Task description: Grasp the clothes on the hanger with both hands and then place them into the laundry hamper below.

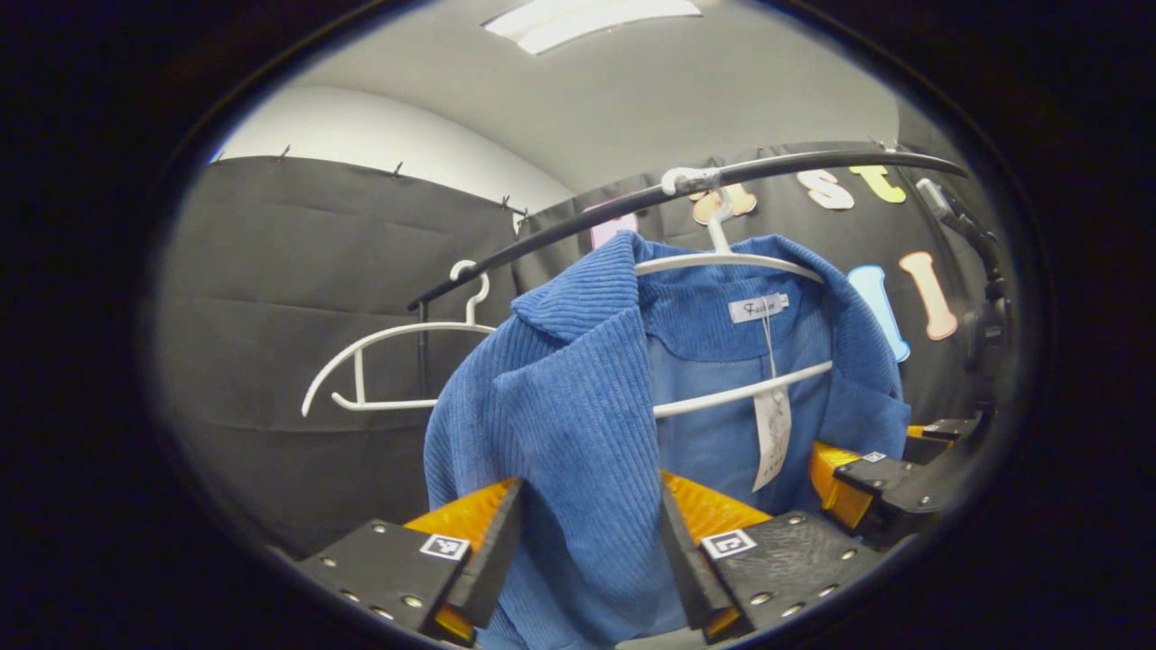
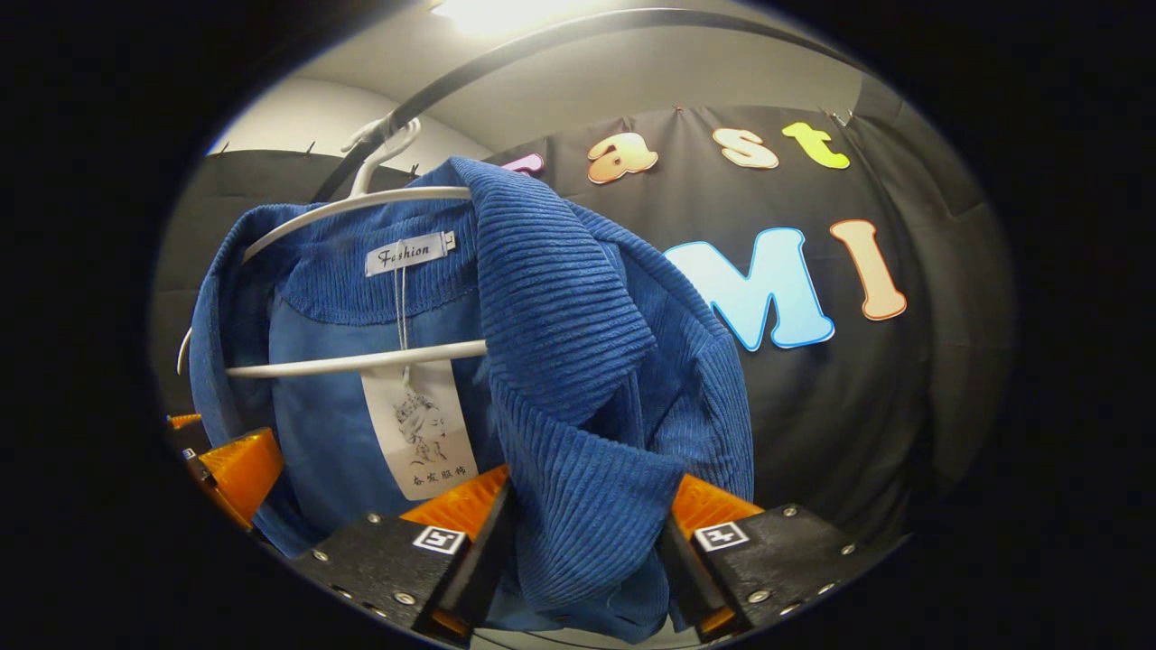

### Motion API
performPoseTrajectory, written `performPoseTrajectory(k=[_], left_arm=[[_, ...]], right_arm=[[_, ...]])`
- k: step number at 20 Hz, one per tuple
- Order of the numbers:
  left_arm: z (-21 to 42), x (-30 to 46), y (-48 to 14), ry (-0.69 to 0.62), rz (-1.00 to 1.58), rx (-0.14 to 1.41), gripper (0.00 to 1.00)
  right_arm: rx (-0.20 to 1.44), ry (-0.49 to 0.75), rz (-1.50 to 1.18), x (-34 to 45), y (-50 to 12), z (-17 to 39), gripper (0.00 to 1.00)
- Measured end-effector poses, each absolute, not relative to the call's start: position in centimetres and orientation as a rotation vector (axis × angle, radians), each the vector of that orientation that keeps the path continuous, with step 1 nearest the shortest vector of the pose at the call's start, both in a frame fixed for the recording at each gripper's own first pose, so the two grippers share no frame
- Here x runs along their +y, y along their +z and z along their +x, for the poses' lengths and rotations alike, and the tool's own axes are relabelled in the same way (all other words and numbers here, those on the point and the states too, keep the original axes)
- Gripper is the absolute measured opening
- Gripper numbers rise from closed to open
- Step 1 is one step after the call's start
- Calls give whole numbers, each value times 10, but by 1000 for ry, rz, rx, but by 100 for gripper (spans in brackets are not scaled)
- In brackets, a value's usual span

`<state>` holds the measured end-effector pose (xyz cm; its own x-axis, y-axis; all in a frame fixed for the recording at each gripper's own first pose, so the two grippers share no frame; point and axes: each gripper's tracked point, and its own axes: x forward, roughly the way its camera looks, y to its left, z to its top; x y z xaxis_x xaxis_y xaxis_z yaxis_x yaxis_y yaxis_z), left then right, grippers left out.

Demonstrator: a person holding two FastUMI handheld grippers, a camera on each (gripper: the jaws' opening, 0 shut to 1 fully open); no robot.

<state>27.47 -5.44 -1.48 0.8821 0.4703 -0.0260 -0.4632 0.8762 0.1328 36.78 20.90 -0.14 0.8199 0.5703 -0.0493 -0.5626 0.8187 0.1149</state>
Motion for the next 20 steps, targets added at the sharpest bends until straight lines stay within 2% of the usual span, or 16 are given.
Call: performPoseTrajectory(k=[1,2,3,5,7,9,11,12,14,16,17,20], left_arm=[[274,-55,-17,484,120,66,59],[274,-56,-18,476,117,73,59],[276,-56,-20,457,116,80,58],[277,-59,-21,425,80,83,40],[271,-50,-15,464,101,70,19],[272,-58,-13,429,96,74,7],[269,-62,-6,401,98,65,7],[266,-64,2,394,103,53,0],[257,-69,19,380,110,24,7],[250,-72,35,360,112,-4,7],[247,-71,43,356,114,-15,4],[239,-66,65,352,105,-41,7]], right_arm=[[77,600,91,206,-1,368,57],[68,596,85,203,1,368,47],[52,583,77,200,3,369,29],[14,569,58,194,12,368,8],[-18,587,44,194,22,361,7],[-80,580,31,188,39,361,7],[-138,566,25,182,56,359,6],[-164,558,23,179,64,358,6],[-212,541,22,170,81,358,6],[-248,527,23,163,97,357,5],[-265,519,23,160,104,358,6],[-302,494,33,150,122,364,6]])
